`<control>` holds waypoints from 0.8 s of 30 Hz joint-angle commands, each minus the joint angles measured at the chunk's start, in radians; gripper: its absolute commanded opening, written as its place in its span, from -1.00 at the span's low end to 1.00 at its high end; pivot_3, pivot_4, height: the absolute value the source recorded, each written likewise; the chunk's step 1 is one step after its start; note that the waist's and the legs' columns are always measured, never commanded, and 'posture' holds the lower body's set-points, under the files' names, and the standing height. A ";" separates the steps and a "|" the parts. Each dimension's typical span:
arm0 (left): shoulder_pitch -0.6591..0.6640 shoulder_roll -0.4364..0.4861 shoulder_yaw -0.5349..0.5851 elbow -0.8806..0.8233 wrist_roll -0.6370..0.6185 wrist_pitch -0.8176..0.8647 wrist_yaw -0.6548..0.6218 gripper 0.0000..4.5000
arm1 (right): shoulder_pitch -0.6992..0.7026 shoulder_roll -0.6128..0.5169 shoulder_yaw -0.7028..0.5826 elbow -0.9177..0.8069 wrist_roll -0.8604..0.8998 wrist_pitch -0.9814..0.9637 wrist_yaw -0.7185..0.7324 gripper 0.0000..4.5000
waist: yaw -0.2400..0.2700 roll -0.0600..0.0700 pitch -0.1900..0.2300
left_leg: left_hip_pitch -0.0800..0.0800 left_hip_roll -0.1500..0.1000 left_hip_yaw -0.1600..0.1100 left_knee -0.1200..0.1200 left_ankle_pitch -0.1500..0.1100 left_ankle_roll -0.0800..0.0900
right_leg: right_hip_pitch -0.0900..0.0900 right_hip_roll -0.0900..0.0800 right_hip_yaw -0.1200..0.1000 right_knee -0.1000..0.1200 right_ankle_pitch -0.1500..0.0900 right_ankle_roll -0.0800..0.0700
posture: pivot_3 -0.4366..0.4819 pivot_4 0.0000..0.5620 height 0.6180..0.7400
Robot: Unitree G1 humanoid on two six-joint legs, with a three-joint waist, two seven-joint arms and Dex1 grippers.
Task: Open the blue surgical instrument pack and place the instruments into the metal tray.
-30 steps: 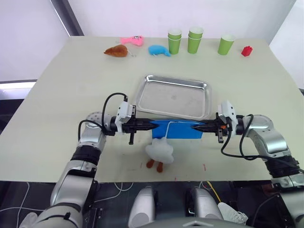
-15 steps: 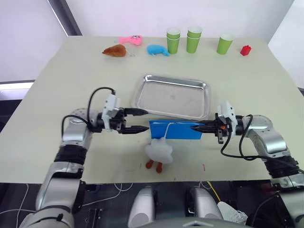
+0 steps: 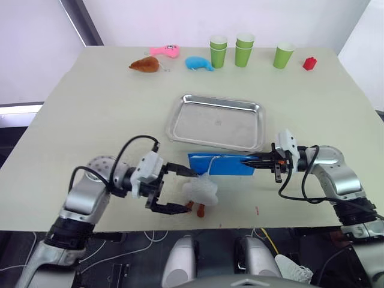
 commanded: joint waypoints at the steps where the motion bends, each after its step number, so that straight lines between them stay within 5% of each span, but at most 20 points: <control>1: -0.005 -0.039 -0.028 0.020 0.076 -0.053 0.067 0.99 | 0.010 -0.010 0.003 -0.007 -0.015 -0.009 0.007 -1.00 | 0.001 0.000 0.000 | 0.000 0.000 0.000 0.000 0.000 0.000 | 0.000 0.000 0.000 0.000 0.000 0.000 | -0.05 -0.47 0.99; 5: -0.007 -0.125 -0.052 0.076 0.147 -0.115 0.159 0.99 | 0.010 -0.004 0.007 -0.004 -0.029 -0.022 -0.006 -1.00 | 0.001 0.000 0.000 | 0.000 0.000 0.000 0.000 0.000 0.000 | 0.000 0.000 0.000 0.000 0.000 0.000 | -0.05 -0.47 0.99; 16: 0.024 -0.122 -0.029 0.153 0.151 -0.246 0.144 -0.94 | 0.024 -0.006 0.006 -0.017 -0.030 -0.030 -0.020 -1.00 | 0.000 0.000 0.000 | 0.001 0.000 0.000 0.000 0.000 0.000 | 0.000 0.000 0.000 0.000 0.000 0.000 | -0.05 -0.47 0.99; 24: 0.014 -0.072 0.113 0.083 -0.045 -0.161 0.080 -0.99 | 0.038 -0.025 0.001 -0.016 -0.028 -0.027 -0.008 -1.00 | 0.000 0.000 0.000 | 0.000 0.000 0.000 0.000 0.000 0.000 | 0.000 0.000 0.000 0.000 0.000 0.000 | -0.05 -0.47 0.99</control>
